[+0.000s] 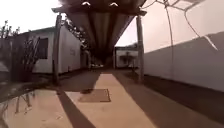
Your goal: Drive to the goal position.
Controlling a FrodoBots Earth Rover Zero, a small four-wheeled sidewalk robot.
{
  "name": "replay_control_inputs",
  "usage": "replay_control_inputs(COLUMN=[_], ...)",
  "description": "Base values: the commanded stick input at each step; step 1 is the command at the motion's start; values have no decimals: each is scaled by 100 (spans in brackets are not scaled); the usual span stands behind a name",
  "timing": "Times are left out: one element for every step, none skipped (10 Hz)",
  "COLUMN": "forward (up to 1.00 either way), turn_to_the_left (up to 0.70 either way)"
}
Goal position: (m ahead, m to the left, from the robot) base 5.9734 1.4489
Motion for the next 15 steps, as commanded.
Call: replay_control_inputs(forward=[70,70,70,70,70,70,70,70,70,70,70,70,70,70,70], turn_to_the_left=[0,0,0,0,0,0,0,0,0,0,0,0,0,0,0])
